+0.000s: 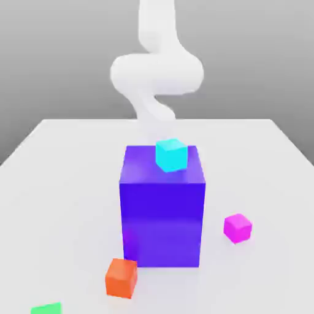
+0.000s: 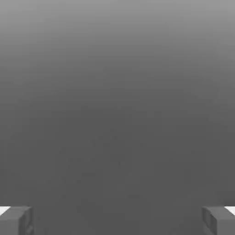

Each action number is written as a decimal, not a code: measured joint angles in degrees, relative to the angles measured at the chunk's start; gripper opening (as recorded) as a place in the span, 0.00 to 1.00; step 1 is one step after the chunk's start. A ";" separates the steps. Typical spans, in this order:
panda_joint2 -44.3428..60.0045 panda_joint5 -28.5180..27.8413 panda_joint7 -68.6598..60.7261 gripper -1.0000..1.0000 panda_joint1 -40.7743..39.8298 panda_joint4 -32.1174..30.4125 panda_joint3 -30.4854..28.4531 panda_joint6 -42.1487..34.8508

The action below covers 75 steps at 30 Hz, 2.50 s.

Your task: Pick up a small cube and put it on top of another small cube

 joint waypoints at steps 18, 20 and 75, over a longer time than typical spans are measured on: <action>25.24 -1.43 -44.25 0.50 22.52 -19.83 -2.59 19.11; 28.02 -1.27 -49.41 0.50 24.81 -22.01 -2.69 21.20; 62.43 15.02 -31.58 0.00 8.70 7.14 -25.81 9.53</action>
